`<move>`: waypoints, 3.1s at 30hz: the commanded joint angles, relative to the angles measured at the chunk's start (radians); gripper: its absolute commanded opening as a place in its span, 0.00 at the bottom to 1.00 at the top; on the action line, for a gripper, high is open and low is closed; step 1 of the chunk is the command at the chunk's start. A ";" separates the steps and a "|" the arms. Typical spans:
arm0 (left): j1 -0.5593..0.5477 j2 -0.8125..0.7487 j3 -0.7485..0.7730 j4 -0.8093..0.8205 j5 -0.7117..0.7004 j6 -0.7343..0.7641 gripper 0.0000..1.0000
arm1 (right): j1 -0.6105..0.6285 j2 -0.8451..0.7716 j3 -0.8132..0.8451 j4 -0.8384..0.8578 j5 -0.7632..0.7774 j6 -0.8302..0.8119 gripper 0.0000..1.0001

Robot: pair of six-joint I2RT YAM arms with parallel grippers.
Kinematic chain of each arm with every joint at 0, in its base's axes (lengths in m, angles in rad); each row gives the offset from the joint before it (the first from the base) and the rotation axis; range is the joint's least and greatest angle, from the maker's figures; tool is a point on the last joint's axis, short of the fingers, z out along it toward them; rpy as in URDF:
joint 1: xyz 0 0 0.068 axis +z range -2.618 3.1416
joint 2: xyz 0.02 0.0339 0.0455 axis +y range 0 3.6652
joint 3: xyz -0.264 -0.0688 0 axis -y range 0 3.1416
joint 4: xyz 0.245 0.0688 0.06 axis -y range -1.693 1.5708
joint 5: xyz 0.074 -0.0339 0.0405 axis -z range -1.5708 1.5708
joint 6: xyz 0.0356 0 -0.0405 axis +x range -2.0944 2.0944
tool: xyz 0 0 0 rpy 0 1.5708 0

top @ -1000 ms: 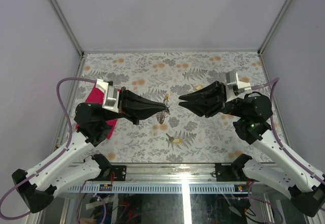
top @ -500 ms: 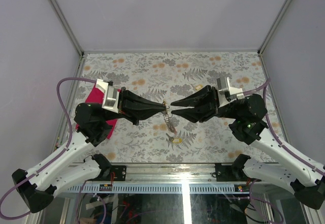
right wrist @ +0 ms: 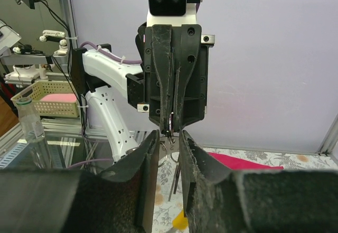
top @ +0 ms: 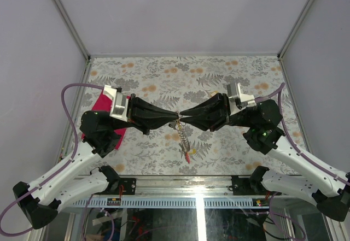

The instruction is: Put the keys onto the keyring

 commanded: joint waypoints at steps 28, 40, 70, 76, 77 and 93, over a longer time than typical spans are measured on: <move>0.006 -0.146 0.044 -0.264 -0.078 0.025 0.42 | 0.022 -0.170 -0.083 0.026 0.010 -0.473 0.00; 0.005 -0.132 0.087 -0.579 -0.161 0.060 0.46 | 0.023 -0.299 -0.107 -0.271 0.027 -0.964 0.00; 0.006 0.087 0.054 -0.882 -0.497 -0.046 0.54 | 0.023 -0.435 -0.096 -0.761 0.281 -1.029 0.00; -0.006 0.198 -0.011 -0.894 -0.572 -0.068 0.53 | 0.023 -0.473 -0.040 -0.927 0.432 -0.840 0.00; -0.016 0.218 -0.021 -0.894 -0.591 -0.073 0.53 | 0.022 -0.471 -0.028 -0.954 0.451 -0.814 0.00; -0.400 0.658 0.108 -1.035 -0.998 -0.011 0.55 | 0.022 -0.515 -0.020 -1.045 0.528 -0.693 0.00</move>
